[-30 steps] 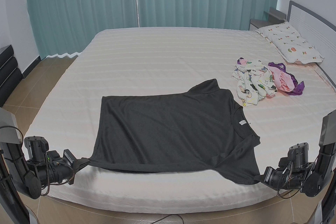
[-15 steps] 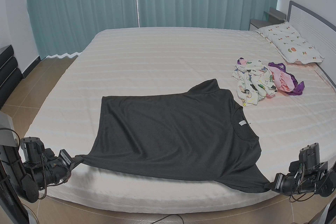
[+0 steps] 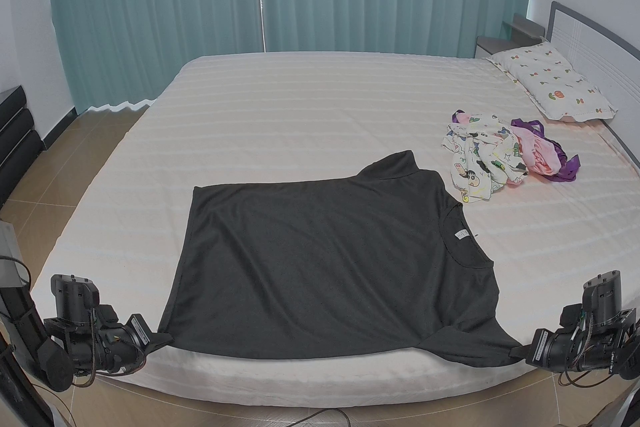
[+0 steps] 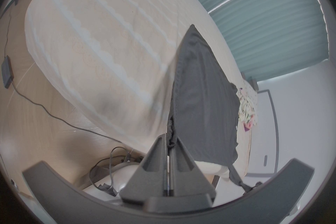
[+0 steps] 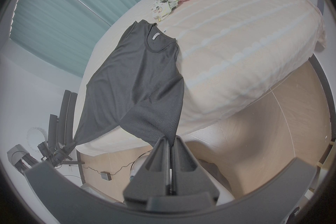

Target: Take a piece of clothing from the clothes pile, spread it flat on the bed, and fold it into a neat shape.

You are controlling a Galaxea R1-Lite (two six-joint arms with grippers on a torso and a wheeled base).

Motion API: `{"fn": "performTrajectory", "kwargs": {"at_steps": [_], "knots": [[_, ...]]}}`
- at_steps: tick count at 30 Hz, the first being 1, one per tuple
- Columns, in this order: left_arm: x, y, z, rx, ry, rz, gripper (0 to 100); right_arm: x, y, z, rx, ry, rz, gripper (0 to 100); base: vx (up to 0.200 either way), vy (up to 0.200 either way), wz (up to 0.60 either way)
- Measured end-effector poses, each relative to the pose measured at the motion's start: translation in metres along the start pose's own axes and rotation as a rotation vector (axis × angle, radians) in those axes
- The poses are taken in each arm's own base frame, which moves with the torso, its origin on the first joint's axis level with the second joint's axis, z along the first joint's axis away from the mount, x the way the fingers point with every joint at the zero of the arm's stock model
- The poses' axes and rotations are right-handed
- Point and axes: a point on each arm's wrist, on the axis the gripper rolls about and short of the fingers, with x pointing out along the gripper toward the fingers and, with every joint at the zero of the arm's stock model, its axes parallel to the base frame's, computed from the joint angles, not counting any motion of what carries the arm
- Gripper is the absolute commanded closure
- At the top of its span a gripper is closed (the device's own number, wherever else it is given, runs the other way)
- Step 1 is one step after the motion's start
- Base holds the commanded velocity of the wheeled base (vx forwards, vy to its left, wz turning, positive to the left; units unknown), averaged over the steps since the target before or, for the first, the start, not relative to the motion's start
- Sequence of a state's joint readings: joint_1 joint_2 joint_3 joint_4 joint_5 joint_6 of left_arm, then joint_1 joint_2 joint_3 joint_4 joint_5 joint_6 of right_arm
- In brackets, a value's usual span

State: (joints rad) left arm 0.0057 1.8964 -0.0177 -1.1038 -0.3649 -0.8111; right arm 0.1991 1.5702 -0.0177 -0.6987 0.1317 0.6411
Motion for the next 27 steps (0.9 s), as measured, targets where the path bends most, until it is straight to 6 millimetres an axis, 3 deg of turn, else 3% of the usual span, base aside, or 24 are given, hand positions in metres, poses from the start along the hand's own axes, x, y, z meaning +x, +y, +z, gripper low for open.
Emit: {"fn": "performTrajectory", "kwargs": {"at_steps": [27], "knots": [[-0.021, 0.006, -0.018, 0.207, 0.066, 0.181, 100, -0.015, -0.002, -0.005, -0.005, -0.005, -0.011, 100, 0.0, 0.0, 0.0]]}}
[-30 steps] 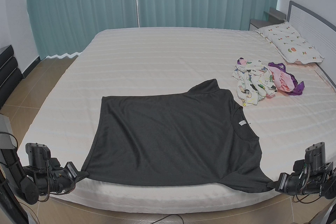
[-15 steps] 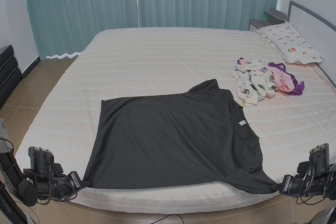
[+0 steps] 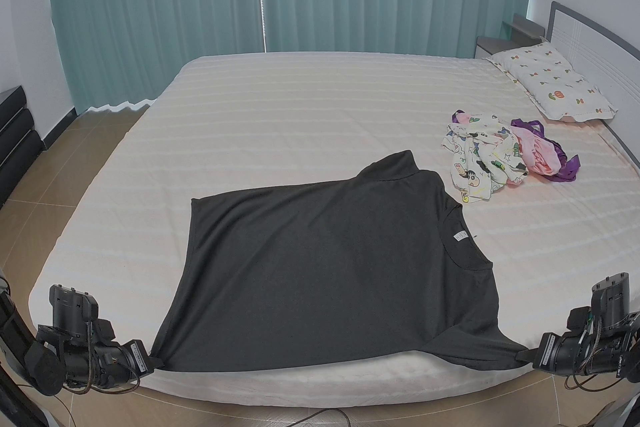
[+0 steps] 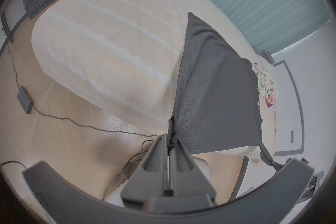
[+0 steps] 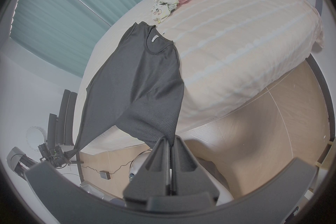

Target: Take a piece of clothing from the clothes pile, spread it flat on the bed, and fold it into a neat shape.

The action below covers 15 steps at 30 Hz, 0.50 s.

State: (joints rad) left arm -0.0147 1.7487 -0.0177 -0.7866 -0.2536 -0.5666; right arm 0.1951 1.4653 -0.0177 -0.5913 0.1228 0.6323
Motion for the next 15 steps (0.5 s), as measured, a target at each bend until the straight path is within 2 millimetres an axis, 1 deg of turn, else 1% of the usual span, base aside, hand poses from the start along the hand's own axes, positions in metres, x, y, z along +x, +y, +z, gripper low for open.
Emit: {"fn": "performTrajectory", "kwargs": {"at_steps": [7, 13, 15], "knots": [[-0.0027, 0.0041, -0.0093, 0.039, 0.076, 0.049, 100, -0.0018, -0.0029, -0.0047, 0.0, 0.038, -0.025, 100, 0.0, 0.0, 0.0], [-0.0022, 0.0028, -0.0097, 0.06, 0.079, 0.048, 100, -0.0051, -0.0019, -0.004, -0.007, 0.019, -0.007, 100, 0.0, 0.0, 0.0], [-0.0015, 0.0014, -0.0073, 0.062, 0.07, 0.044, 100, -0.0055, 0.0003, -0.0008, -0.007, 0.007, 0.004, 100, 0.0, 0.0, 0.0]]}}
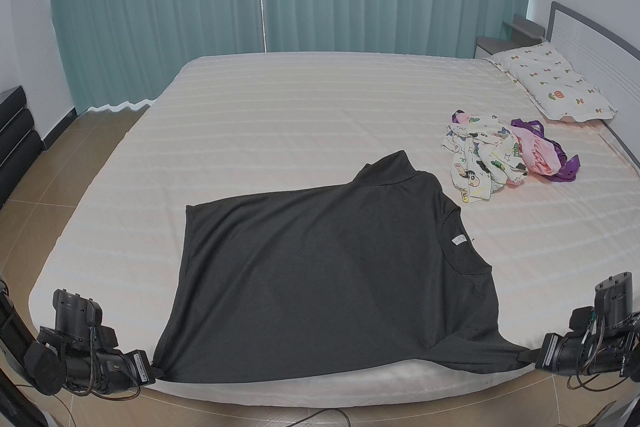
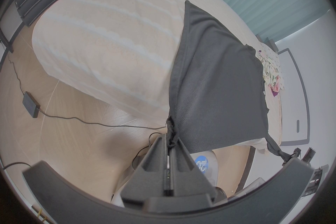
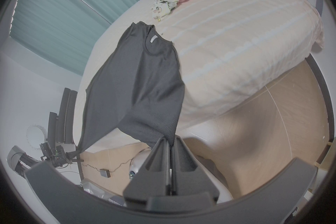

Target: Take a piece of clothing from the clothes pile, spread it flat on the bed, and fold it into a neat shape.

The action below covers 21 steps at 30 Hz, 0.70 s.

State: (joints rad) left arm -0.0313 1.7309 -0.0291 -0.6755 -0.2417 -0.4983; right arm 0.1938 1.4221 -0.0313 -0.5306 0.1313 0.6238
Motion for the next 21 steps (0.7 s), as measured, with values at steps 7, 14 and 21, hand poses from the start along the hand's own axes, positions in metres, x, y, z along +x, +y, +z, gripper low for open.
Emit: {"fn": "performTrajectory", "kwargs": {"at_steps": [7, 14, 21], "knots": [[-0.001, -0.009, 0.017, -0.033, -0.076, -0.041, 100, 0.001, 0.019, 0.027, -0.011, -0.086, 0.062, 100, 0.0, 0.0, 0.0], [-0.012, -0.028, 0.047, -0.09, -0.209, -0.139, 100, 0.004, 0.039, 0.059, -0.017, -0.169, 0.113, 100, 0.0, 0.0, 0.0], [-0.022, -0.043, 0.069, -0.148, -0.286, -0.205, 100, 0.009, 0.058, 0.092, -0.021, -0.244, 0.157, 100, 0.0, 0.0, 0.0]]}}
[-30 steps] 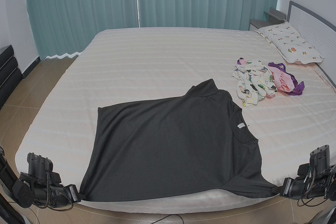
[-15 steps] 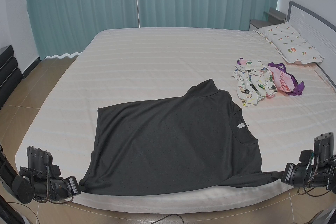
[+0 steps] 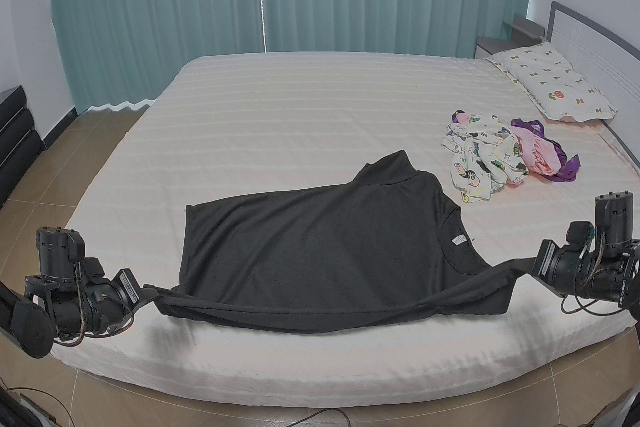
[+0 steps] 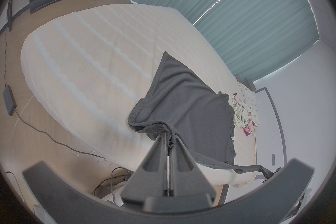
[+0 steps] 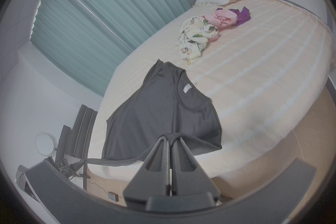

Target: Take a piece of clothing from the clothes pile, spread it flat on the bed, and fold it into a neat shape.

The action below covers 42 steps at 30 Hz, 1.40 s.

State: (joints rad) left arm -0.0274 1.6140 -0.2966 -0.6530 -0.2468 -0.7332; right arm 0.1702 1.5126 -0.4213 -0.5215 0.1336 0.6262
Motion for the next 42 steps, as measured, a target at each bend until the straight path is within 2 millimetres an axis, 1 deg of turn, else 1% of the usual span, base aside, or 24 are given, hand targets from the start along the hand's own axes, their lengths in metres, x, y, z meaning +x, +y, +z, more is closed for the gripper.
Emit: {"fn": "performTrajectory", "kwargs": {"at_steps": [5, 15, 21, 27, 35, 42], "knots": [[-0.003, -0.003, 0.002, -0.003, -0.009, -0.011, 100, 0.003, 0.005, 0.009, -0.004, -0.024, 0.015, 100, 0.0, 0.0, 0.0], [-0.013, 0.0, -0.004, -0.018, 0.034, 0.023, 100, 0.004, 0.011, 0.015, -0.009, -0.042, 0.032, 100, 0.0, 0.0, 0.0], [-0.011, -0.006, 0.003, -0.014, 0.019, 0.01, 100, 0.008, 0.015, 0.022, -0.011, -0.058, 0.043, 100, 0.0, 0.0, 0.0], [0.005, -0.006, 0.014, -0.027, 0.023, 0.025, 100, 0.019, 0.018, 0.029, -0.012, -0.057, 0.048, 100, 0.0, 0.0, 0.0], [0.04, -0.004, 0.03, -0.047, 0.046, 0.059, 100, 0.048, 0.021, 0.04, -0.009, -0.047, 0.033, 100, 0.0, 0.0, 0.0], [0.072, -0.007, 0.047, -0.09, 0.038, 0.066, 100, 0.075, 0.02, 0.048, -0.004, -0.038, 0.017, 100, 0.0, 0.0, 0.0]]}}
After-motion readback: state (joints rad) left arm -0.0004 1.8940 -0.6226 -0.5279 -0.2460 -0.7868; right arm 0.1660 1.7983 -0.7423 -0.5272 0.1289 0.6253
